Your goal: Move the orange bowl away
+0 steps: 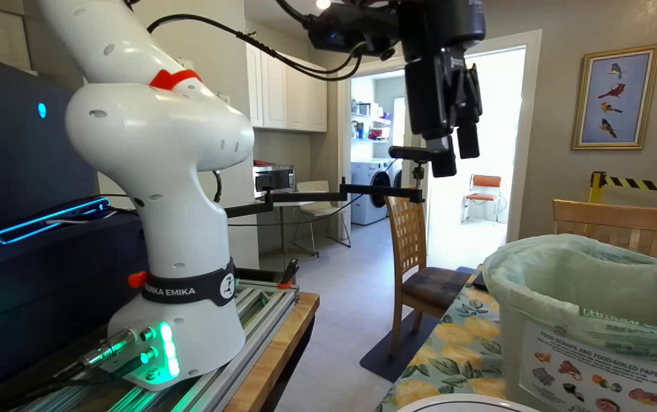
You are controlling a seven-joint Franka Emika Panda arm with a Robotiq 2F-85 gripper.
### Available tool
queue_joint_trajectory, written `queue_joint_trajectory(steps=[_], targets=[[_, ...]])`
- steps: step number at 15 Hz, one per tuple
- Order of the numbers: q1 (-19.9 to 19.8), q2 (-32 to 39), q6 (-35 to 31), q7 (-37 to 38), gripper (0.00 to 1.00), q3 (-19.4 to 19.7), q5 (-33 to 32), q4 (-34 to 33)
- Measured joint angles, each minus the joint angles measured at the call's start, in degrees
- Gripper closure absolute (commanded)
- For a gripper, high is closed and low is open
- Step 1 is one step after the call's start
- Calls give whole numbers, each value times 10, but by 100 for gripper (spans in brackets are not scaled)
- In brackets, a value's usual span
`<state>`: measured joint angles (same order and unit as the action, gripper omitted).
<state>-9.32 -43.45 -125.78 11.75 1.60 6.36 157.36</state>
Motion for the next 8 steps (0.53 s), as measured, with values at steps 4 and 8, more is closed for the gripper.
queue_joint_trajectory(steps=[4,8], targets=[[3,-35,16,1,0,-1,0,5],[3,-26,16,1,0,-1,0,5]])
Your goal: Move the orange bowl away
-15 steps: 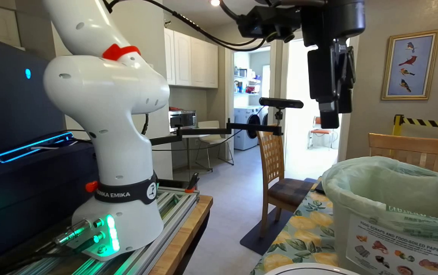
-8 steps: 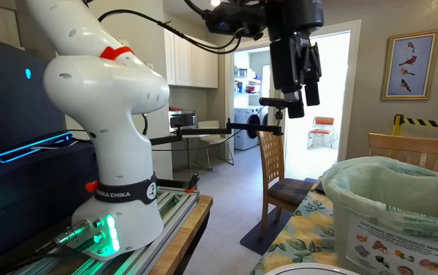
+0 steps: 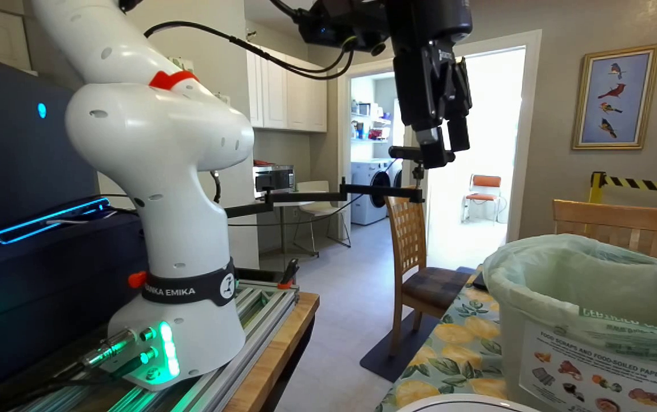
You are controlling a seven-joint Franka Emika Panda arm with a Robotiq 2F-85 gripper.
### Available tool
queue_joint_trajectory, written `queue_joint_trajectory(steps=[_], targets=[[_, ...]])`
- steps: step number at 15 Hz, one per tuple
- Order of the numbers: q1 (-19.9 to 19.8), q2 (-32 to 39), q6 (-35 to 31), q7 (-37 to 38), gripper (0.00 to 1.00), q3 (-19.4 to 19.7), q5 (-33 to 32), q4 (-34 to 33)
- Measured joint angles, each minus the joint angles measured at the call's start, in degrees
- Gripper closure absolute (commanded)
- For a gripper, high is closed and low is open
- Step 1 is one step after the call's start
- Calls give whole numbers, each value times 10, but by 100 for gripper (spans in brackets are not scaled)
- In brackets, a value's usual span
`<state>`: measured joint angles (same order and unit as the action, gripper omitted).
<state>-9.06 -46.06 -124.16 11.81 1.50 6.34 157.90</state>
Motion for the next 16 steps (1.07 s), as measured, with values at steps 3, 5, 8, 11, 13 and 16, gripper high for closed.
queue_joint_trajectory(steps=[3,5,8,11,13,16], targets=[[0,0,0,0,0,0,0,0],[0,0,0,0,0,0,0,0],[0,0,0,0,0,0,0,0],[-3,1,3,6,0,-3,-7,0],[-12,9,4,17,0,-10,-21,0],[-23,42,-12,21,0,-11,-33,0]])
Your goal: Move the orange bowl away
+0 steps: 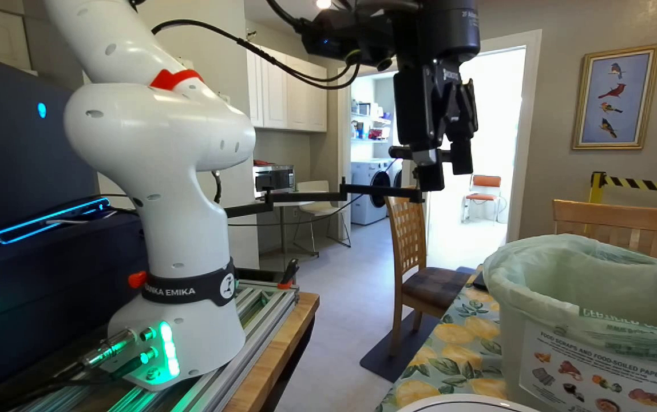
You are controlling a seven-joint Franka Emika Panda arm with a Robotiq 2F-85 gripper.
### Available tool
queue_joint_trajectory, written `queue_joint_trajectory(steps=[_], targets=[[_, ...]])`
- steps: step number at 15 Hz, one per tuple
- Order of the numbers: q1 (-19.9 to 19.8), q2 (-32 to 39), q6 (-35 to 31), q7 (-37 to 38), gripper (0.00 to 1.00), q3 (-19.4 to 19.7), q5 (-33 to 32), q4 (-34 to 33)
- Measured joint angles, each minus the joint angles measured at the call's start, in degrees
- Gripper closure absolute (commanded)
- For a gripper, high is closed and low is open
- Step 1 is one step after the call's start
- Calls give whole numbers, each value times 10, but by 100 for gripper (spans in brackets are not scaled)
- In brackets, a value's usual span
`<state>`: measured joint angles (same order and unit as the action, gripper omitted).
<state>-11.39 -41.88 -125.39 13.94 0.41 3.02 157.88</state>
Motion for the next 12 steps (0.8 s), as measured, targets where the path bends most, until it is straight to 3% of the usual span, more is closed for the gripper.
queue_joint_trajectory(steps=[12], targets=[[-39,189,-146,23,0,9,-66,-3]])
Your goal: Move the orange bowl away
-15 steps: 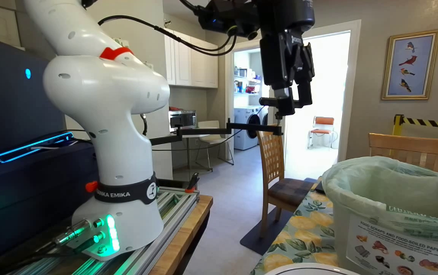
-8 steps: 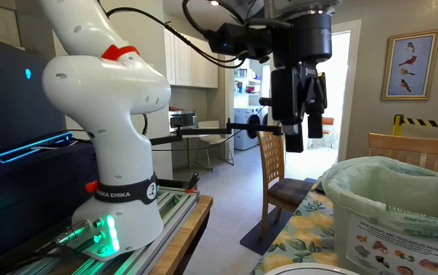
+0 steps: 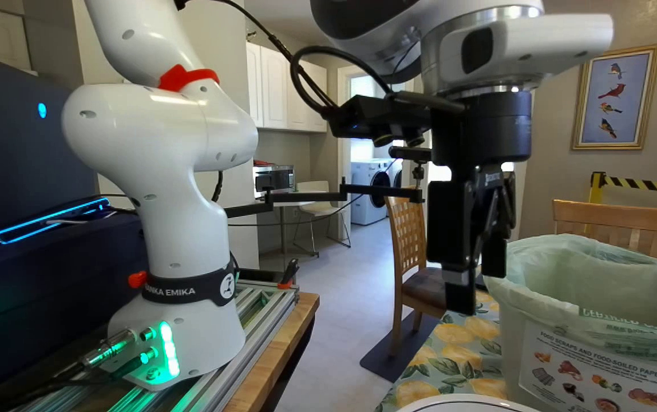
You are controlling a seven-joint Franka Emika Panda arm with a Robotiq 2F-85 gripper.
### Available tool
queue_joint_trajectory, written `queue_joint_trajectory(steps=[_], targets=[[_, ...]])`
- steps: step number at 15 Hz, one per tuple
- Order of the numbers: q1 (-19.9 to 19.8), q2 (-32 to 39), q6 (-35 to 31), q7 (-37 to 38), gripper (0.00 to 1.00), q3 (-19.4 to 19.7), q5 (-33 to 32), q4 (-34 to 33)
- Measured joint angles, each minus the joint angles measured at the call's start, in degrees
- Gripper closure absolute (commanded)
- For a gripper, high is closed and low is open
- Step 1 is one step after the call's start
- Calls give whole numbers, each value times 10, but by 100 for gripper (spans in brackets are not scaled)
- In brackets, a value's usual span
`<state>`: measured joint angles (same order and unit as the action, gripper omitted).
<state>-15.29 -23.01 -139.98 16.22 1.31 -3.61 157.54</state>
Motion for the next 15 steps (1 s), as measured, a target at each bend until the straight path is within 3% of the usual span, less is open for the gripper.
queue_joint_trajectory(steps=[15], targets=[[2,20,-16,-5,0,14,0,0]])
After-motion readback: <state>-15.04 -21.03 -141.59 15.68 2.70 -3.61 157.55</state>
